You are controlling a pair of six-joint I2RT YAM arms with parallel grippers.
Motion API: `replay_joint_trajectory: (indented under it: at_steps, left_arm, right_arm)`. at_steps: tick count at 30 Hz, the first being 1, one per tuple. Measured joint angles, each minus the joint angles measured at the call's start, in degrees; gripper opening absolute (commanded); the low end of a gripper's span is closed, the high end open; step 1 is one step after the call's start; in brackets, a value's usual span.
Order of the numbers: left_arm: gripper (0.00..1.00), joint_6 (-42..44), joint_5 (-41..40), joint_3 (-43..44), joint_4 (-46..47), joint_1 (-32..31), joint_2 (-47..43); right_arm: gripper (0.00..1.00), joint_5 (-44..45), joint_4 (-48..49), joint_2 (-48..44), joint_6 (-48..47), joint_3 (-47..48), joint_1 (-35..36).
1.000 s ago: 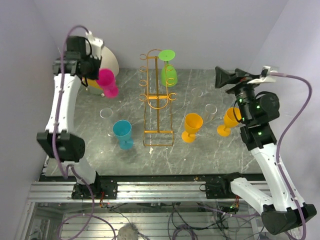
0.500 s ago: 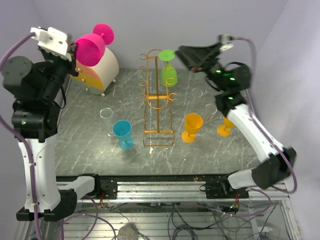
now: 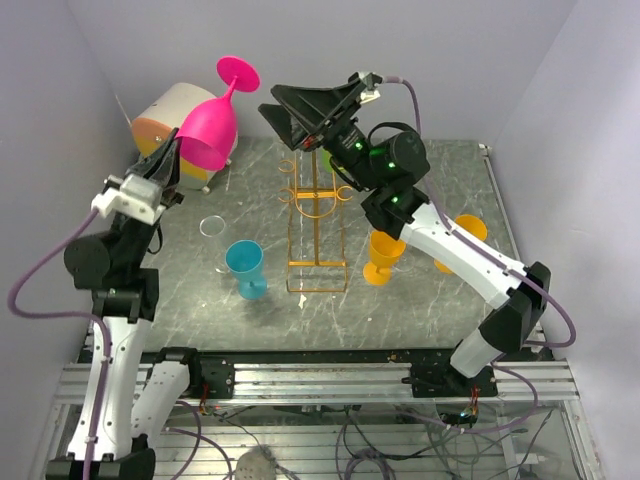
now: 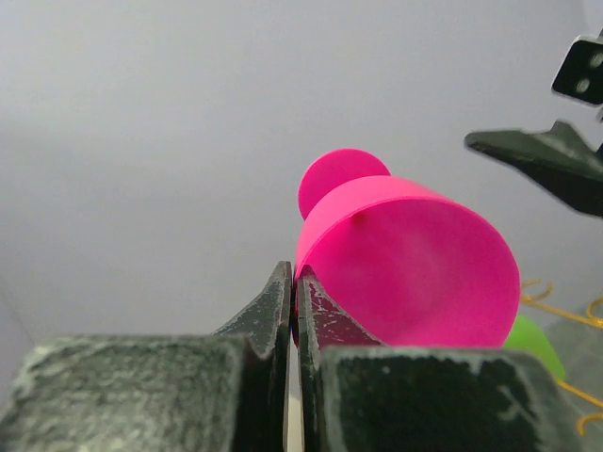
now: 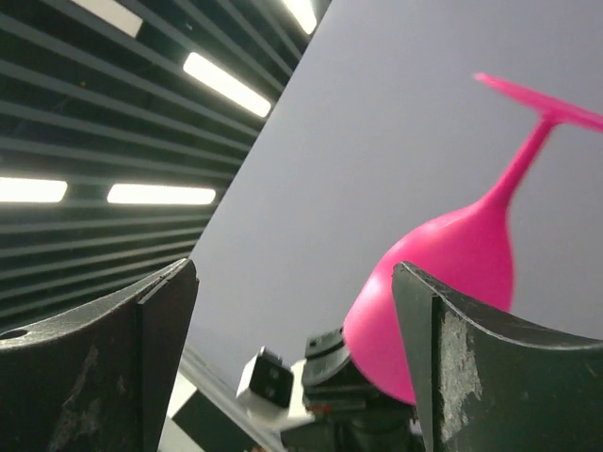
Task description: Place the wine glass upside down on the wine glass rack
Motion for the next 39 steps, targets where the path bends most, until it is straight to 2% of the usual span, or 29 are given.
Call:
replay_joint_trajectory:
  at_steps: [2, 11, 15, 20, 24, 31, 34, 39]
  left_arm:
    - [0.07, -0.4, 0.0, -1.8, 5.0, 0.0, -1.3]
    - [0.07, -1.8, 1.0, -7.9, 16.7, 0.0, -4.8]
    - [0.07, -2.4, 1.6, -10.3, 17.9, 0.0, -4.9]
    - [0.07, -2.8, 1.6, -11.6, 18.5, 0.1, -5.0]
    - [0.07, -3.1, 1.6, -12.7, 19.8, 0.1, -5.7]
    - [0.07, -3.2, 1.7, -13.5, 20.5, 0.1, -6.6]
    - [0.07, -3.5, 1.7, -13.6, 21.2, 0.1, -6.7]
    - [0.07, -3.9, 1.8, -13.6, 21.7, 0.1, -6.7]
  right_arm:
    - [0.83, 5.2, -1.8, 0.0, -2.1, 1.8, 2.3]
    - [0.77, 12.5, -3.9, 8.4, -3.3, 7.8, 6.5]
    - [0.65, 14.1, -4.9, 12.1, -3.5, 9.2, 7.5]
    - [0.39, 15.9, -3.3, 12.8, -3.7, 9.2, 8.0]
    - [0.31, 17.6, -0.5, 12.7, -3.8, 8.4, 8.5]
    - [0.07, 18.9, 2.2, 12.5, -3.5, 7.0, 8.5]
    - [0.0, 18.7, 3.0, 12.6, -3.1, 7.1, 8.5]
    - [0.0, 18.2, 4.2, 13.5, -3.1, 8.0, 8.5]
